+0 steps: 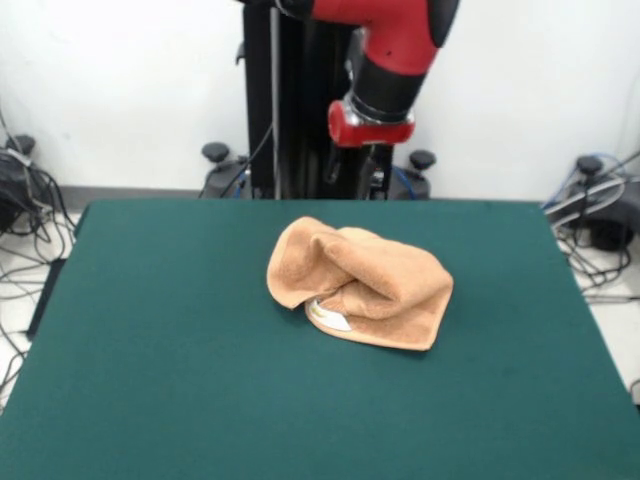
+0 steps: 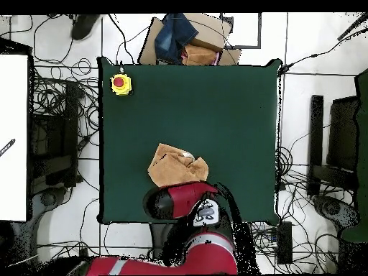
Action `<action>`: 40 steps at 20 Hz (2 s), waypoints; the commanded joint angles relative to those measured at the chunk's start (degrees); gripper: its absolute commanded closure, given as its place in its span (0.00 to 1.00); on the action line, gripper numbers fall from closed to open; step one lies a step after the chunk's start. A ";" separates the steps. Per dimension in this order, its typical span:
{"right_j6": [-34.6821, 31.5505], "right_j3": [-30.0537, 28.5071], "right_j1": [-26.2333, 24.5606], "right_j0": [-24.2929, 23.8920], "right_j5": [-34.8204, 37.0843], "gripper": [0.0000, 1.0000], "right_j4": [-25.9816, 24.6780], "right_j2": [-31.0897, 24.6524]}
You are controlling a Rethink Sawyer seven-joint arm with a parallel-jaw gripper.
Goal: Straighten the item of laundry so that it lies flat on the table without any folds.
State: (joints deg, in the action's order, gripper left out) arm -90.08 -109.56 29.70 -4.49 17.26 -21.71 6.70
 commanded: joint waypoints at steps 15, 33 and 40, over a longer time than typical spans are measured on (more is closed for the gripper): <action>-8.11 0.77 0.04 0.25 -6.78 0.00 -3.15 -3.71; -8.82 -7.75 -9.46 4.61 -35.30 0.00 -3.16 4.84; -9.04 -8.59 -12.39 3.63 -40.69 0.00 -3.97 5.83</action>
State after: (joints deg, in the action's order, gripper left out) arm -90.08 -117.65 21.67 -0.22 -16.76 -23.62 12.25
